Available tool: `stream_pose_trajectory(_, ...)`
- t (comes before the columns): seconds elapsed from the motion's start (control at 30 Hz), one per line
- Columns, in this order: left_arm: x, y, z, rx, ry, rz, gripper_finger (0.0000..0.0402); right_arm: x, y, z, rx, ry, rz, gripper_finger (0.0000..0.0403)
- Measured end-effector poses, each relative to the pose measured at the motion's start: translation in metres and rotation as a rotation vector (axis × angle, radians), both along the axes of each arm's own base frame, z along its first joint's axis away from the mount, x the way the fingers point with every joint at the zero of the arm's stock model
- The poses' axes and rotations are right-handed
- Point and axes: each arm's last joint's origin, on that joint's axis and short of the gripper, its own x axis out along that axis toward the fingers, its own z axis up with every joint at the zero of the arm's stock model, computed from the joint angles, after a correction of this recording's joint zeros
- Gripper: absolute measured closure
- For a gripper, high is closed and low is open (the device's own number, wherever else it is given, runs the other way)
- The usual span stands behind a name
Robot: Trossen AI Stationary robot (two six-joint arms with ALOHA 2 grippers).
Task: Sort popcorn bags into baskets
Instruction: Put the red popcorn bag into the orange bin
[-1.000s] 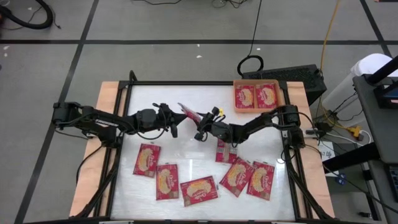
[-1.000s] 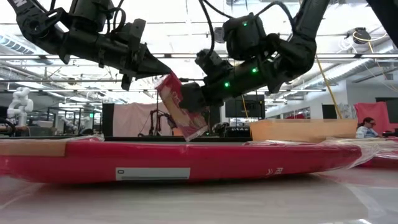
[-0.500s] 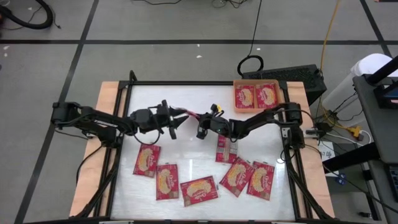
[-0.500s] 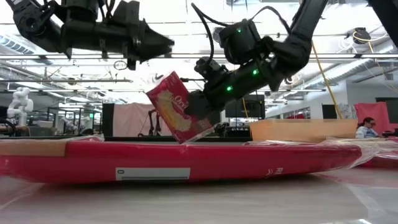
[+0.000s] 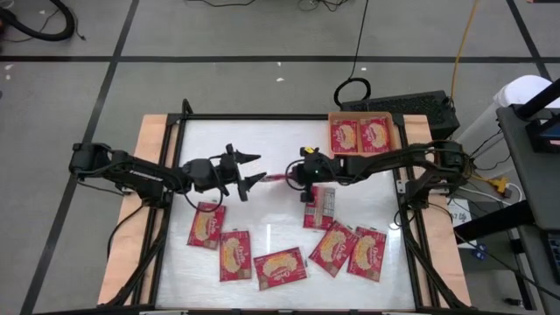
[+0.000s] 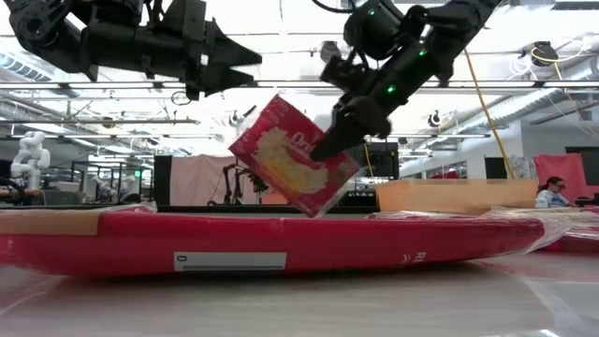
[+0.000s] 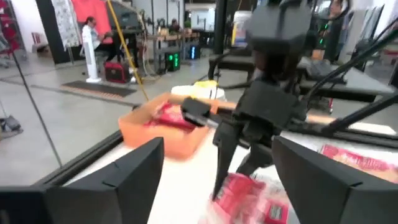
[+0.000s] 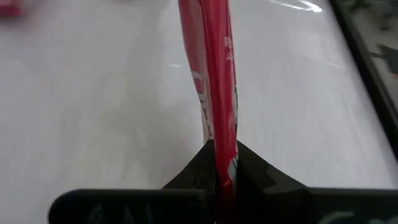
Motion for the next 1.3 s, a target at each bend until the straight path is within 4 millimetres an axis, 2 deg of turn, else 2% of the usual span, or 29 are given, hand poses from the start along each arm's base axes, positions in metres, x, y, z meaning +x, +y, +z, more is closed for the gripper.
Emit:
stream_pose_trajectory(0.13, 0.010, -0.009, 0.010, 0.028, 0.006, -0.053, 0.0081, -0.010, 0.000, 0.008, 0.011, 0.043, 0.069, 0.0385)
stream_pose_trajectory(0.3, 0.046, -0.016, 0.031, 0.043, 0.158, -0.079, 0.0082, -0.016, -0.002, 0.011, 0.013, 0.075, 0.089, 0.0384)
stream_pose_trajectory(0.4, 0.069, -0.016, 0.033, 0.071, 0.292, -0.058, 0.0091, -0.018, -0.004, 0.009, 0.016, 0.105, 0.084, 0.0384)
stream_pose_trajectory(0.6, 0.105, -0.012, 0.029, 0.092, 0.413, -0.052, 0.0109, -0.021, -0.004, 0.008, 0.037, 0.132, 0.066, 0.0384)
stream_pose_trajectory(0.77, 0.116, -0.012, 0.023, 0.061, 0.502, -0.051, 0.0120, -0.021, -0.005, 0.008, 0.030, 0.141, 0.056, 0.0383)
stream_pose_trajectory(0.9, 0.113, -0.012, 0.018, 0.047, 0.577, -0.070, 0.0134, -0.021, -0.005, 0.008, 0.006, 0.146, 0.049, 0.0383)
stream_pose_trajectory(1.0, 0.111, -0.010, 0.015, 0.038, 0.612, -0.063, 0.0158, -0.021, -0.006, 0.008, -0.007, 0.143, 0.053, 0.0383)
stream_pose_trajectory(1.1, 0.110, -0.006, 0.013, 0.026, 0.637, -0.070, 0.0200, -0.020, -0.006, 0.008, -0.007, 0.130, 0.055, 0.0383)
stream_pose_trajectory(1.2, 0.109, -0.001, 0.011, 0.017, 0.661, -0.082, 0.0261, -0.019, -0.006, 0.009, -0.013, 0.115, 0.058, 0.0383)
stream_pose_trajectory(1.3, 0.108, 0.002, 0.010, 0.014, 0.672, -0.074, 0.0338, -0.019, -0.006, 0.009, -0.013, 0.111, 0.057, 0.0383)
